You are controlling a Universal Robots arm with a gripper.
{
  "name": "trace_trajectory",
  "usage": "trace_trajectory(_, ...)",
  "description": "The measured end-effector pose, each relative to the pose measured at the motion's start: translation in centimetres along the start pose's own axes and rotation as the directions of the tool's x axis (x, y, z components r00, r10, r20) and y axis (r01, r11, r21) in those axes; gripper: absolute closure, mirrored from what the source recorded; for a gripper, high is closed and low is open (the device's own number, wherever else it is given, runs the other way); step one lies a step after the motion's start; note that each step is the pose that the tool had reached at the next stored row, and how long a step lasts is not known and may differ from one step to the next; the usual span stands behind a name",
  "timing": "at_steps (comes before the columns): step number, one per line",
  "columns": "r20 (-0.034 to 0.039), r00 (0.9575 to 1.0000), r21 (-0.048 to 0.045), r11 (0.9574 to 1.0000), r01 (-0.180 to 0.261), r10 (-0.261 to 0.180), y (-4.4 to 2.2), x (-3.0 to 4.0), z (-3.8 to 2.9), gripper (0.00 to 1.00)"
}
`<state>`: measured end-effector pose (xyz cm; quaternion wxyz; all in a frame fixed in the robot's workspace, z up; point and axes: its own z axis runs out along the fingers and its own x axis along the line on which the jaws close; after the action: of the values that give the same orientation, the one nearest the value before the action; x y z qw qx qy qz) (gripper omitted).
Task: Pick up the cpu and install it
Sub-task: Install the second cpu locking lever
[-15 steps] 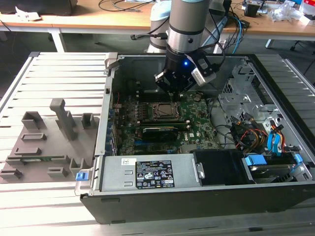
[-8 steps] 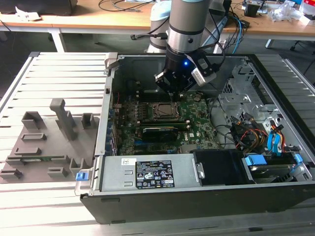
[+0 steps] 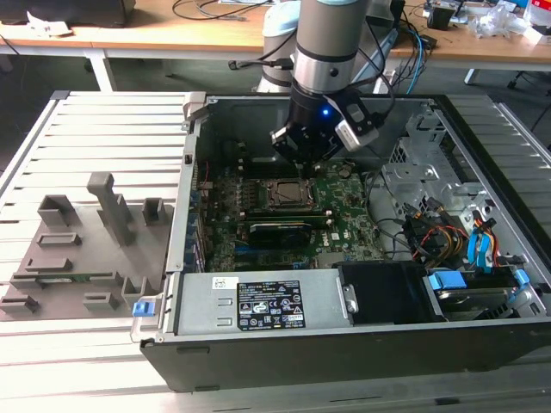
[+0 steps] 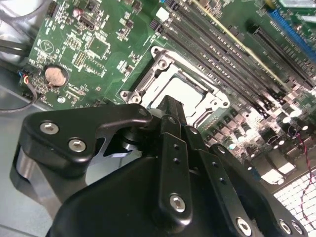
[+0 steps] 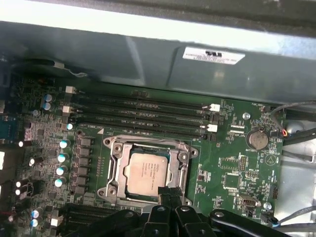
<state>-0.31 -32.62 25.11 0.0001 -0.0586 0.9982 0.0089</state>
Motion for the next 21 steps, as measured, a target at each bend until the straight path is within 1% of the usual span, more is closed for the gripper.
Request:
trace_trajectory(2, 0.0001, 1.0000, -0.0002, 1.0000, 0.000, 0.000, -0.95, 0.11, -0.01, 0.89)
trace_trajectory(3, 0.0001, 1.0000, -0.0002, 1.0000, 0.000, 0.000, -1.21, 0.14, 0.00, 0.89)
trace_trajectory(9, 0.0001, 1.0000, -0.0002, 1.0000, 0.000, 0.000, -2.06, 0.24, 0.12, 0.89)
trace_trajectory(11, 0.0004, 1.0000, -0.0020, 1.0000, 0.000, 0.000, -2.56, 0.31, 0.20, 0.89)
trace_trajectory(12, 0.0015, 1.0000, -0.0120, 0.9999, 0.000, 0.000, -3.04, 0.37, 0.25, 0.89)
trace_trajectory(13, 0.0024, 1.0000, -0.0202, 0.9998, 0.000, 0.000, -3.47, 0.45, 0.25, 0.89)
trace_trajectory(14, 0.0042, 1.0000, -0.0348, 0.9994, 0.000, 0.000, -4.06, 0.59, 0.29, 0.89)
trace_trajectory(15, 0.0046, 1.0000, -0.0386, 0.9993, 0.000, 0.000, -4.35, 0.67, 0.30, 0.89)
trace_trajectory(16, 0.0054, 1.0000, -0.0452, 0.9990, 0.000, 0.000, -4.55, 0.72, 0.32, 0.89)
trace_trajectory(17, 0.0063, 1.0000, -0.0535, 0.9986, 0.000, 0.000, -4.72, 0.78, 0.33, 0.89)
trace_trajectory(18, 0.0078, 1.0000, -0.0659, 0.9978, 0.000, 0.000, -4.88, 0.82, 0.36, 0.89)
trace_trajectory(19, 0.0102, 0.9999, -0.0863, 0.9963, 0.000, 0.000, -5.00, 0.87, 0.38, 0.89)
trace_trajectory(21, 0.0158, 0.9999, -0.1335, 0.9910, 0.001, 0.001, -5.02, 0.89, 0.47, 0.89)
